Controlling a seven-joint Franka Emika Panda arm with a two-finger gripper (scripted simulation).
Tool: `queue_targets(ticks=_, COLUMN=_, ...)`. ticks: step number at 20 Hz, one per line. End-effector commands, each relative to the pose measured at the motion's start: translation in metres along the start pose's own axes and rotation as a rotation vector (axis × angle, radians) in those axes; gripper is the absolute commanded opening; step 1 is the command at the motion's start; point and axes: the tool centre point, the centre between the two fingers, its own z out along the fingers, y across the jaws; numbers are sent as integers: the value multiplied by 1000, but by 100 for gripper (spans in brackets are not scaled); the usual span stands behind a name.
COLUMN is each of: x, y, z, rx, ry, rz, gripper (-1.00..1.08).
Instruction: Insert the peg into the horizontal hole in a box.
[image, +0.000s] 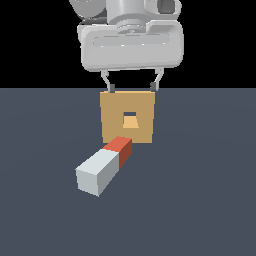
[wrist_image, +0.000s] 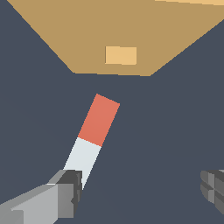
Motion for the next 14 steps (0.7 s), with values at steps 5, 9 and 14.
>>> queue_targets(ticks=5, x=-3, y=-3, z=5, rx=2, ry=0, rz=17, gripper=100)
queue_targets(ticks=9, x=-12, y=-11, z=19, rx=8, ry=1, rz=68, gripper=100)
queue_targets(ticks=14, x=-29, y=-31, z=50, rx=22, ry=3, rz=177, gripper=100)
